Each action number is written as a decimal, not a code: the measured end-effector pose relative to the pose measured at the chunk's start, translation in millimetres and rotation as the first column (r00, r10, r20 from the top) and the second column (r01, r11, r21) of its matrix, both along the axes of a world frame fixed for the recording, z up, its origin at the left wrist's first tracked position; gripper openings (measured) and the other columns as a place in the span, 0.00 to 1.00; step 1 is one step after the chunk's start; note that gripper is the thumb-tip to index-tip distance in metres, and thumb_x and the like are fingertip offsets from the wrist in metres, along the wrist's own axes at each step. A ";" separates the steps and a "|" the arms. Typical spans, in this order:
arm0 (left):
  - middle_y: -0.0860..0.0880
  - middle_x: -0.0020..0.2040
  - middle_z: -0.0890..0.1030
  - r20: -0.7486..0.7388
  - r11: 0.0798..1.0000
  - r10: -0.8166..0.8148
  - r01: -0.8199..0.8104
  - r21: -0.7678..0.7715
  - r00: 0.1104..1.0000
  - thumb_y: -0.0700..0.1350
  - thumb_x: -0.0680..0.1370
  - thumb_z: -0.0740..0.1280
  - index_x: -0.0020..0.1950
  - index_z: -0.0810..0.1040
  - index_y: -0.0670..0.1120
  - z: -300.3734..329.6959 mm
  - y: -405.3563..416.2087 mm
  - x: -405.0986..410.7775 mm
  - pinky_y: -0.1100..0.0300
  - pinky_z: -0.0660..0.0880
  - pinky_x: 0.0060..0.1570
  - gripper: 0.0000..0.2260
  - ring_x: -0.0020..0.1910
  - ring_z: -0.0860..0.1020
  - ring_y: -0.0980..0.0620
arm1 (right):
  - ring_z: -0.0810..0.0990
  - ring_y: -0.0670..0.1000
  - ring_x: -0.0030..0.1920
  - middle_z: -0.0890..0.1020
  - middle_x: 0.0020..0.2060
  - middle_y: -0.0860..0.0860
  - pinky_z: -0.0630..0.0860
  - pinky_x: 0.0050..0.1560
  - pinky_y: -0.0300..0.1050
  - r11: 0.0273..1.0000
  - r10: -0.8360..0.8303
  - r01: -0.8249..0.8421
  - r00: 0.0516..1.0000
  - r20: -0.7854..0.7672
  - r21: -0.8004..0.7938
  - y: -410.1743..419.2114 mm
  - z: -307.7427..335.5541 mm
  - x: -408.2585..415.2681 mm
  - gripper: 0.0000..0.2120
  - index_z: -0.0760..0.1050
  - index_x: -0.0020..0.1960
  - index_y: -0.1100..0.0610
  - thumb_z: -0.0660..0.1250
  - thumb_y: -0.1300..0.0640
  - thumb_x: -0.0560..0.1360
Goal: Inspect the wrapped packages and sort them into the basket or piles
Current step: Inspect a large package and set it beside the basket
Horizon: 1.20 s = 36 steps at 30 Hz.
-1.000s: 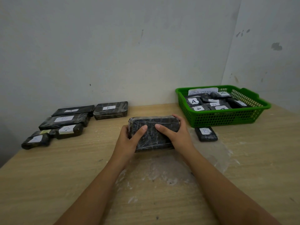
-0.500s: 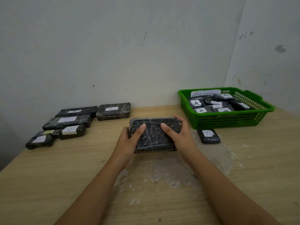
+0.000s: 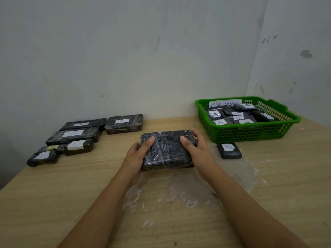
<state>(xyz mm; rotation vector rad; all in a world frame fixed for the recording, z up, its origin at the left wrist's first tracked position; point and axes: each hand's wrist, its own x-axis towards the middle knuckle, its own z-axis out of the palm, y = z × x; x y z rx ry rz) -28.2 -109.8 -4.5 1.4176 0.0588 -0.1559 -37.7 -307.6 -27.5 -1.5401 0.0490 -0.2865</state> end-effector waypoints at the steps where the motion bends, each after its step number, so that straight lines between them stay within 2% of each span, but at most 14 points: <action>1: 0.43 0.56 0.86 -0.007 1.000 -0.019 0.019 -0.004 1.000 0.51 0.77 0.73 0.63 0.76 0.40 0.9 1.6 0.3 0.50 0.83 0.45 0.21 0.49 0.87 0.46 | 0.81 0.52 0.62 0.79 0.63 0.48 0.77 0.67 0.59 1.000 -0.006 0.006 1.000 -0.005 -0.003 0.3 -0.6 0.6 0.25 0.66 0.70 0.41 0.72 0.44 0.77; 4: 0.43 0.54 0.86 -0.006 0.996 -0.080 0.079 -0.039 0.997 0.45 0.77 0.73 0.64 0.75 0.39 3.1 7.6 0.8 0.54 0.82 0.39 0.19 0.47 0.87 0.47 | 0.82 0.51 0.60 0.81 0.61 0.49 0.79 0.65 0.58 1.000 -0.017 0.017 1.000 -0.010 0.014 1.3 0.4 0.4 0.22 0.67 0.69 0.42 0.71 0.46 0.79; 7: 0.43 0.54 0.87 -0.004 0.994 -0.098 0.097 -0.049 0.995 0.44 0.78 0.71 0.66 0.76 0.37 3.0 9.3 0.2 0.55 0.83 0.39 0.19 0.48 0.87 0.46 | 0.82 0.47 0.57 0.80 0.57 0.43 0.79 0.64 0.54 1.000 -0.003 0.003 1.000 -0.013 -0.003 0.4 5.2 -3.3 0.24 0.67 0.71 0.45 0.70 0.44 0.78; 9: 0.42 0.56 0.86 -0.014 0.995 -0.080 0.079 -0.058 0.997 0.46 0.79 0.71 0.65 0.78 0.38 3.3 10.2 2.1 0.53 0.83 0.41 0.19 0.50 0.86 0.46 | 0.80 0.46 0.62 0.78 0.62 0.45 0.79 0.64 0.51 0.999 0.039 -0.039 0.999 -0.007 -0.032 -1.1 8.7 -6.5 0.30 0.66 0.75 0.45 0.69 0.40 0.76; 11: 0.42 0.55 0.87 -0.040 0.996 -0.058 0.055 -0.069 0.998 0.49 0.79 0.70 0.61 0.81 0.39 5.4 12.5 4.3 0.53 0.83 0.43 0.16 0.49 0.87 0.46 | 0.75 0.43 0.67 0.73 0.69 0.45 0.79 0.58 0.38 0.991 0.105 -0.103 0.994 0.021 -0.080 -5.2 11.3 -10.7 0.35 0.63 0.77 0.43 0.69 0.37 0.74; 12: 0.42 0.54 0.87 -0.060 0.996 -0.052 0.047 -0.072 0.997 0.50 0.80 0.70 0.60 0.81 0.40 5.9 14.7 6.0 0.52 0.83 0.46 0.16 0.49 0.87 0.46 | 0.75 0.41 0.66 0.72 0.70 0.43 0.77 0.57 0.36 0.984 0.146 -0.142 0.989 0.038 -0.106 -7.5 12.3 -12.6 0.36 0.63 0.77 0.42 0.71 0.37 0.72; 14: 0.43 0.54 0.87 -0.109 0.996 -0.077 0.071 -0.060 0.991 0.52 0.80 0.69 0.60 0.82 0.42 4.5 19.4 9.3 0.50 0.81 0.51 0.16 0.52 0.86 0.44 | 0.79 0.42 0.64 0.74 0.68 0.36 0.79 0.62 0.43 0.963 0.234 -0.225 0.971 0.047 -0.146 -12.6 11.4 -13.4 0.39 0.65 0.75 0.38 0.77 0.37 0.68; 16: 0.43 0.58 0.86 -0.127 0.993 -0.115 0.111 -0.037 0.985 0.54 0.80 0.69 0.64 0.79 0.44 0.7 22.3 12.0 0.47 0.81 0.53 0.18 0.55 0.85 0.43 | 0.80 0.45 0.65 0.74 0.67 0.35 0.79 0.64 0.49 0.943 0.278 -0.268 0.960 0.024 -0.198 -16.0 8.4 -11.7 0.44 0.66 0.74 0.36 0.82 0.37 0.63; 19: 0.43 0.66 0.80 -0.109 0.995 -0.094 0.091 -0.034 0.990 0.58 0.78 0.70 0.72 0.72 0.50 -5.0 23.3 17.5 0.44 0.82 0.54 0.25 0.61 0.82 0.41 | 0.82 0.48 0.63 0.74 0.70 0.41 0.81 0.62 0.53 0.956 0.230 -0.221 0.973 0.028 -0.190 -18.2 4.8 -7.2 0.46 0.69 0.70 0.37 0.84 0.36 0.57; 23: 0.44 0.65 0.82 -0.018 0.984 -0.178 0.179 0.019 0.984 0.65 0.68 0.78 0.71 0.75 0.50 -4.3 24.9 15.7 0.50 0.80 0.53 0.36 0.62 0.82 0.43 | 0.85 0.48 0.55 0.80 0.63 0.48 0.84 0.55 0.51 0.981 0.120 -0.120 0.993 -0.006 -0.150 -18.4 5.3 -4.6 0.48 0.72 0.67 0.42 0.81 0.27 0.51; 26: 0.46 0.59 0.85 0.085 0.981 -0.167 0.157 0.113 0.982 0.64 0.61 0.79 0.67 0.79 0.49 -3.9 22.5 11.8 0.53 0.79 0.54 0.38 0.59 0.84 0.46 | 0.85 0.47 0.54 0.80 0.60 0.48 0.82 0.48 0.45 0.977 0.097 -0.103 0.994 -0.040 -0.184 -17.3 7.8 -7.9 0.46 0.70 0.66 0.41 0.77 0.25 0.54; 29: 0.46 0.56 0.87 0.154 0.985 -0.144 0.126 0.118 0.977 0.63 0.62 0.78 0.62 0.83 0.46 -4.6 23.3 11.4 0.53 0.77 0.58 0.34 0.57 0.84 0.45 | 0.83 0.45 0.54 0.78 0.59 0.48 0.75 0.48 0.39 0.976 0.126 -0.136 0.990 -0.067 -0.168 -15.3 11.0 -9.3 0.39 0.67 0.68 0.43 0.76 0.29 0.64; 33: 0.43 0.54 0.87 0.161 0.983 -0.153 0.134 0.121 0.975 0.63 0.64 0.77 0.59 0.85 0.45 -4.0 25.9 9.1 0.53 0.77 0.56 0.31 0.55 0.85 0.44 | 0.85 0.47 0.52 0.82 0.57 0.52 0.80 0.58 0.49 0.985 0.169 -0.171 0.984 -0.057 -0.037 -17.6 11.4 -6.5 0.35 0.69 0.65 0.50 0.77 0.35 0.66; 36: 0.43 0.53 0.87 0.165 0.983 -0.151 0.131 0.125 0.975 0.62 0.63 0.77 0.57 0.86 0.44 -2.8 24.3 7.1 0.53 0.77 0.56 0.30 0.54 0.85 0.45 | 0.85 0.50 0.49 0.85 0.54 0.56 0.81 0.54 0.49 0.984 0.175 -0.175 0.984 -0.029 0.022 -19.2 14.0 -7.3 0.33 0.68 0.65 0.57 0.80 0.45 0.69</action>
